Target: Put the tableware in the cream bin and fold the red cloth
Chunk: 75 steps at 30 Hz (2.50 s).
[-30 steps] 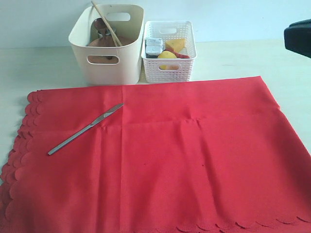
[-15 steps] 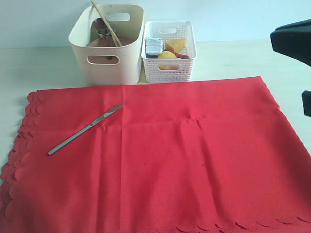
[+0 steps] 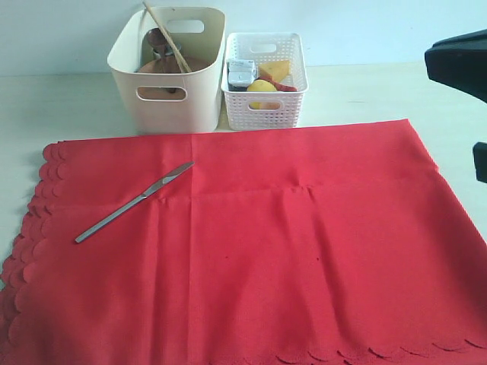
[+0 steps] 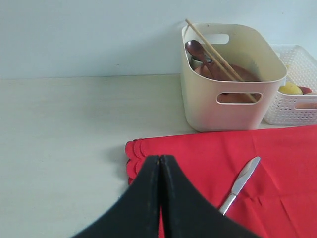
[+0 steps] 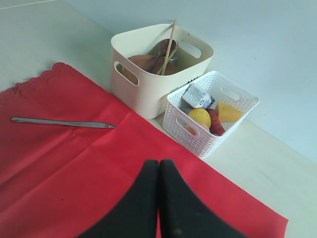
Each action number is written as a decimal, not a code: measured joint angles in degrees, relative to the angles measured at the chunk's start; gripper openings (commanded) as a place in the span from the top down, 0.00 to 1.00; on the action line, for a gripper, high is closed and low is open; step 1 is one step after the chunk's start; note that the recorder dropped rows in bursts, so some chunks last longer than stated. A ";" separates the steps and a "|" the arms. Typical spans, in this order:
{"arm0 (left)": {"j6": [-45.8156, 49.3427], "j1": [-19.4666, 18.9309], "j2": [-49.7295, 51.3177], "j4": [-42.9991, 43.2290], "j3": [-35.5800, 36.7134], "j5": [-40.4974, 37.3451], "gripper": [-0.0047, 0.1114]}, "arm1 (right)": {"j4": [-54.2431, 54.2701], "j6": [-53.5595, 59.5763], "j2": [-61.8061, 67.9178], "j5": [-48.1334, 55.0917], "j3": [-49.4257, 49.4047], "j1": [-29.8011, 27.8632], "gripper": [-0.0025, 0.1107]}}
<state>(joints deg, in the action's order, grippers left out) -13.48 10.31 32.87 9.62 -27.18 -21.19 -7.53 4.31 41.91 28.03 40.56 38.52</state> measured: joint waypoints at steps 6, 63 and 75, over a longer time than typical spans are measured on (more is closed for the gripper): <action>0.00 0.00 0.00 0.00 0.00 0.00 0.95 | 0.00 0.00 0.00 0.36 0.00 0.00 0.98; 0.00 0.00 0.00 0.00 0.00 0.00 0.95 | -5.88 -4.31 -35.13 11.59 -0.13 -29.93 0.98; 0.00 0.00 0.00 0.00 0.00 0.00 0.95 | -5.75 -4.31 -35.13 11.59 -0.13 -31.83 0.98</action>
<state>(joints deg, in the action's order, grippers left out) -13.48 10.31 32.87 9.62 -27.18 -21.19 -13.28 0.00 6.78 39.62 40.43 6.69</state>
